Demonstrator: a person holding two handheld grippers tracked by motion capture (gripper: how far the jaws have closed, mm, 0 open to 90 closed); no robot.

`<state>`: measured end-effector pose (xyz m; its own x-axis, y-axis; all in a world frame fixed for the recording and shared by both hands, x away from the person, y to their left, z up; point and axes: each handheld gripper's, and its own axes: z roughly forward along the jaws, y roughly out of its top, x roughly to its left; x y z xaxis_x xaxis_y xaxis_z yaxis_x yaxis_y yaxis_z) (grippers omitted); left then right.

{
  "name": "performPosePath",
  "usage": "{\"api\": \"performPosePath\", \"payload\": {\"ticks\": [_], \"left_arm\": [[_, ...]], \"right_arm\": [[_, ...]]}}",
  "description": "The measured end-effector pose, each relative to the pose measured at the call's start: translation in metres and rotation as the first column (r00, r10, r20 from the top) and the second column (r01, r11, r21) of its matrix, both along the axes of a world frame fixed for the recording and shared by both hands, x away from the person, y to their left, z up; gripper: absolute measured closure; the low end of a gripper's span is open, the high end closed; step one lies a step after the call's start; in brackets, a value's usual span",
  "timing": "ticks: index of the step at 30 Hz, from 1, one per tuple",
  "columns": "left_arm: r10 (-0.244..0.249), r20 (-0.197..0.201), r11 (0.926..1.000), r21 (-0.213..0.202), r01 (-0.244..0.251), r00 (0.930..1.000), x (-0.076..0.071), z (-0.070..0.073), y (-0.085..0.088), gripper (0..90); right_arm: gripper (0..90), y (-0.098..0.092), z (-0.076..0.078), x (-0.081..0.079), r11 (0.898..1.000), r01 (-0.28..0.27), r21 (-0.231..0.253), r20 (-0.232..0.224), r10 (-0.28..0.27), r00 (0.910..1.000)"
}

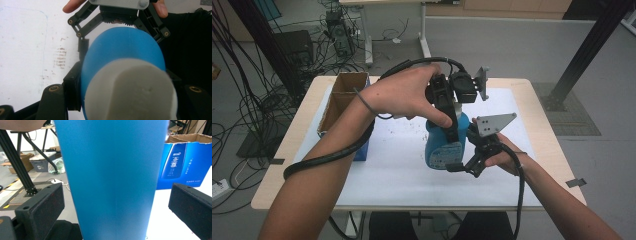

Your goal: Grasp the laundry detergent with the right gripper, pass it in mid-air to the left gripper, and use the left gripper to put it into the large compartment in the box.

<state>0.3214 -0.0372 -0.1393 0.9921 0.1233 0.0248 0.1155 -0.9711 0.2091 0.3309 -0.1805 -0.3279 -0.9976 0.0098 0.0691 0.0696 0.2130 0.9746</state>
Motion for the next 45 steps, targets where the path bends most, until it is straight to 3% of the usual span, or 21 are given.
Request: {"api": "performPosePath", "payload": {"ticks": [10,19,25,30,34,36,38,42,44,45], "left_arm": [[0.009,-0.008,1.0000,0.003,-0.009,0.9999,0.003,-0.001,0.002,37.2],[0.019,-0.006,0.9998,0.011,-0.019,0.9998,0.005,-0.001,0.005,37.1],[0.016,-0.006,0.9997,0.018,-0.016,0.9999,0.006,-0.002,0.007,37.1],[0.019,-0.005,0.9996,0.023,-0.019,0.9998,0.007,-0.002,0.007,37.1],[0.028,-0.003,0.9993,0.027,-0.028,0.9996,0.008,-0.003,0.009,37.1],[0.033,0.000,0.9991,0.025,-0.033,0.9995,0.008,-0.004,0.010,37.2],[0.036,-0.003,0.9989,0.028,-0.036,0.9993,0.009,-0.004,0.010,37.2],[0.042,-0.005,0.9985,0.035,-0.042,0.9991,0.011,-0.005,0.011,37.2],[0.050,-0.004,0.9981,0.036,-0.050,0.9987,0.011,-0.006,0.011,37.1],[0.054,-0.003,0.9978,0.039,-0.053,0.9986,0.012,-0.007,0.011,37.2]], "right_arm": [[0.3,-0.003,0.005,0.001,1.000,0.001,-0.031,0.009,0.000,1.0000],[1.8,-0.013,0.007,0.005,0.992,0.003,-0.128,-0.034,-0.008,0.9994],[2.8,-0.021,0.009,0.008,0.966,0.019,-0.258,-0.036,-0.029,0.9989],[3.0,-0.029,0.008,0.011,0.935,0.042,-0.352,-0.051,-0.064,0.9966],[4.0,-0.034,0.009,0.014,0.895,0.049,-0.444,-0.054,-0.081,0.9952],[4.2,-0.037,0.009,0.016,0.863,0.054,-0.503,-0.056,-0.094,0.9939],[4.6,-0.039,0.009,0.017,0.821,0.059,-0.568,-0.060,-0.112,0.9919],[5.1,-0.044,0.008,0.022,0.722,0.068,-0.689,-0.064,-0.154,0.9860],[5.9,-0.047,0.007,0.024,0.694,0.056,-0.717,-0.097,-0.179,0.9791],[5.7,-0.048,0.006,0.025,0.675,0.053,-0.736,-0.105,-0.192,0.9758]]}}
